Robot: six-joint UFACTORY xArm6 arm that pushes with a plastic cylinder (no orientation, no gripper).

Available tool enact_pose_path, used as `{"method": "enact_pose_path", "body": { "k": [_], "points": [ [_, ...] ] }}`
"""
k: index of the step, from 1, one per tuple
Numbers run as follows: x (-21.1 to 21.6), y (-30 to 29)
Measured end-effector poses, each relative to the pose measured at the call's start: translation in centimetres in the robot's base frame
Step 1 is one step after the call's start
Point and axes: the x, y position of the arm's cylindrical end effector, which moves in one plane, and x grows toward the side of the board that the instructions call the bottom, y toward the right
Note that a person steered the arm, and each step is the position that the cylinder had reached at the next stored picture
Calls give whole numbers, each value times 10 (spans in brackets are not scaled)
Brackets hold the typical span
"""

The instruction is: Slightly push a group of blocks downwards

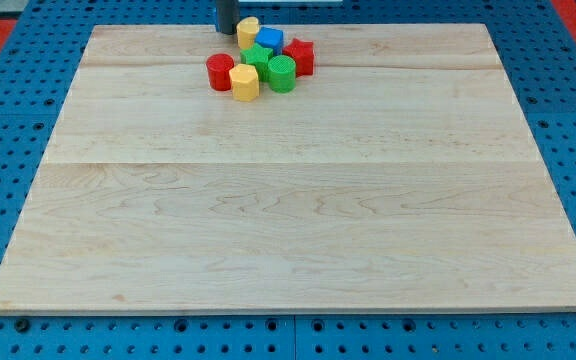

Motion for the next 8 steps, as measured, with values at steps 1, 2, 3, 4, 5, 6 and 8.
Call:
{"method": "enact_pose_path", "body": {
  "k": [1,2,3,4,5,6,8],
  "points": [
    [30,0],
    [38,-11],
    [14,-25],
    [-5,-14],
    [-3,10],
    [3,20],
    [37,-5]
  ]
}}
